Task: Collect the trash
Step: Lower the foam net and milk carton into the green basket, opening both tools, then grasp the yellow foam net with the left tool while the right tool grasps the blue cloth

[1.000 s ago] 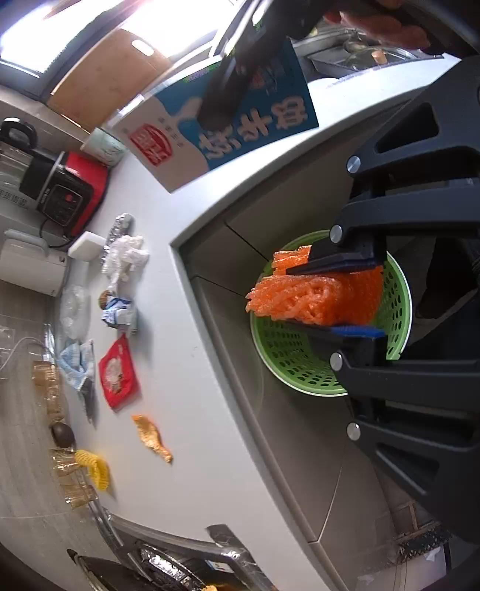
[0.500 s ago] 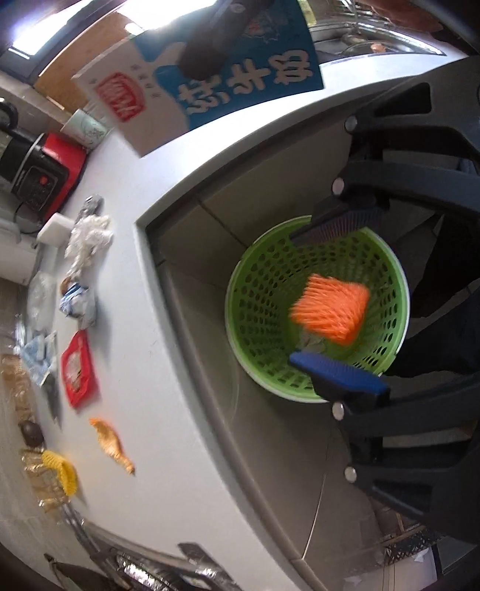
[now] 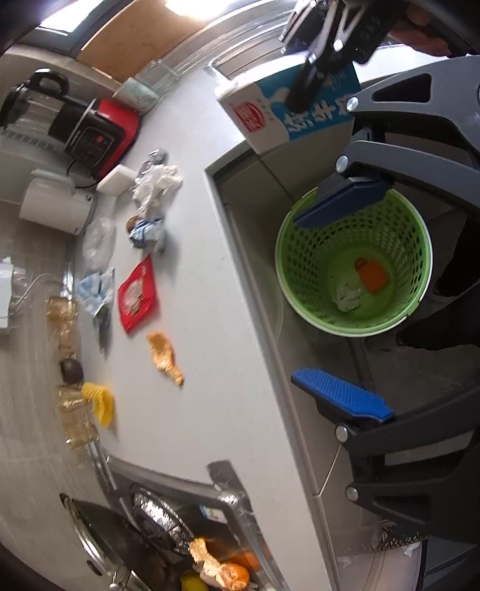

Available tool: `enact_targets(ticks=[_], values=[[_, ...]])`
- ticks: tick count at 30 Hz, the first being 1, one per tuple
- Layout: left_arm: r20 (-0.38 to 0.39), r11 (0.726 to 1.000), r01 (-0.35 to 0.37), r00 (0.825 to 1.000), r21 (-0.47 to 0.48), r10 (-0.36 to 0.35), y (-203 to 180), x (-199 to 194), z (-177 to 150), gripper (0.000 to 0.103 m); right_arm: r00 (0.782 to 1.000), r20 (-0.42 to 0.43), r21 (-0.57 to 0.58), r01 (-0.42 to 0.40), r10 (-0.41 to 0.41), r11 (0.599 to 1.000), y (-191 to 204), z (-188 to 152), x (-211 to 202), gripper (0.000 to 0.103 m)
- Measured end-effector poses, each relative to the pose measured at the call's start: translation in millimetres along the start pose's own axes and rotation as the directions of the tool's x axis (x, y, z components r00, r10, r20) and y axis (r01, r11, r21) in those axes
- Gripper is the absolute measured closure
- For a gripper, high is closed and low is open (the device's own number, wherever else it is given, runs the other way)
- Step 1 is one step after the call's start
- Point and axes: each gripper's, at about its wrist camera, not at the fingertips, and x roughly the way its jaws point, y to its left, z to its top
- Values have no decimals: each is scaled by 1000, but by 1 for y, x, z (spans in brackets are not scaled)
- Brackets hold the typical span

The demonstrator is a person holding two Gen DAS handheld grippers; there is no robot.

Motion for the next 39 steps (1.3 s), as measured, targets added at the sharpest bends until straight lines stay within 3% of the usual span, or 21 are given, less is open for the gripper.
enact_targets(ticks=[4,6,8,10,24,30,39], values=[[15,1000,-6,1000,-20,6,10,-3,7,24,999,-35,-16,-6,5,1000,4,1,18,60],[13,1000,-12,1000,-26,12,15,-1,10,24,998,-57,-18,-16,15,1000,6,1,27,49],[11,999,-17,1000,-31,17,20,2,12,24,998,-67,-15,-16,15,1000,7,1,33,29],[4,999,-20,1000,-41,20,25,5,15,24,997,-72,-16,-7,6,1000,8,2,37,25],[-1,997,-36,999,-67,36,59,17,54,23,999,-39,11,35,-35,999,4,50,48,16],[23,999,-19,1000,-51,20,65,13,80,21,998,-8,6,57,-57,998,11,77,43,15],[77,1000,1,997,-2,0,85,8,115,13,990,59,21,124,-125,992,27,110,34,5]])
